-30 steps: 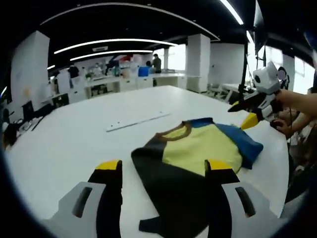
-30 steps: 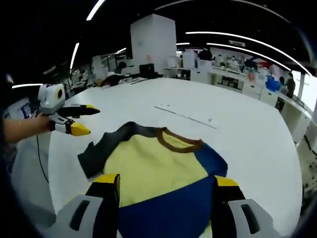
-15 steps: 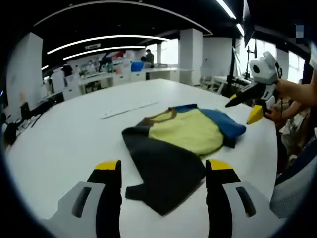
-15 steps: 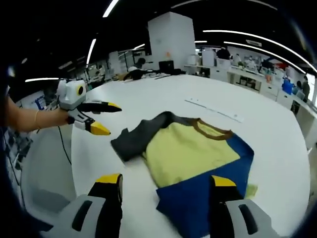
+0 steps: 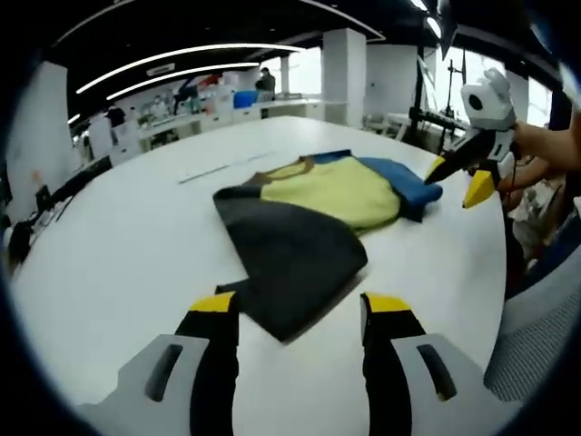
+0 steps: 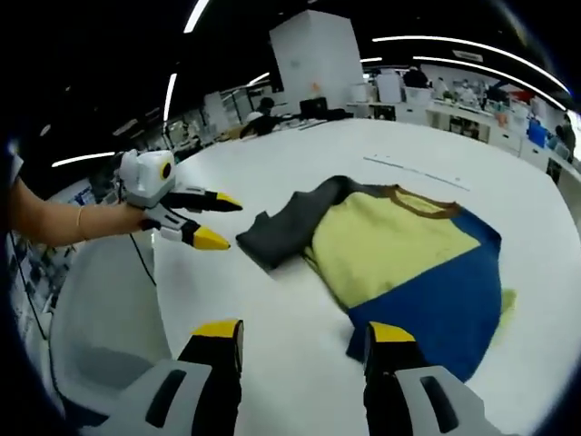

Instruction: Fold the garment on the visible template until the final outline fits inside the template.

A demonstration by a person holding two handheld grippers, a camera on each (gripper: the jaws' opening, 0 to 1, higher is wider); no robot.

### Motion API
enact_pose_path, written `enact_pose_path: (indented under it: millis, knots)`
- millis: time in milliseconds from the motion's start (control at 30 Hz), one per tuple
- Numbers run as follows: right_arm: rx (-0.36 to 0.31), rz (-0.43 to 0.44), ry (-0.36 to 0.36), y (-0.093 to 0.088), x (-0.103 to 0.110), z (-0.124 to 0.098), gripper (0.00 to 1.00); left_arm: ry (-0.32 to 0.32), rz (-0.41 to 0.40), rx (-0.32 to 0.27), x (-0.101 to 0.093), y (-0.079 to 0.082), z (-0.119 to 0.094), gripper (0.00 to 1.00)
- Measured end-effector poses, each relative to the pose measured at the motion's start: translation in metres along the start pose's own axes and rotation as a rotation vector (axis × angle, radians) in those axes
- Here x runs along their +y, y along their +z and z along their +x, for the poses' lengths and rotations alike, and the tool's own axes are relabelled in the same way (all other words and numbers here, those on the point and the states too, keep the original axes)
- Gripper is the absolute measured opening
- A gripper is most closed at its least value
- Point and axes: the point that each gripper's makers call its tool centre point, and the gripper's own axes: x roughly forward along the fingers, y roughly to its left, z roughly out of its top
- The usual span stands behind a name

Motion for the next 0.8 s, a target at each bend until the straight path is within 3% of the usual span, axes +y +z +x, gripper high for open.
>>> enact_pose_path:
  millis: [333, 533, 800]
  knots:
    - [0.034, 0.014, -0.064, -0.021, -0.016, 0.014, 0.32, 0.02, 0.027, 0.07, 0.006, -0.022, 0.006, 0.36]
    - [0.055, -0.07, -0.166, -0.028, -0.034, 0.022, 0.23, 0.038, 0.053, 0.071, 0.009, -0.024, 0.01, 0.3]
    - [0.082, -0.157, -0.23, -0.034, -0.042, 0.031, 0.15, 0.046, 0.088, 0.083, 0.009, -0.024, 0.013, 0.2]
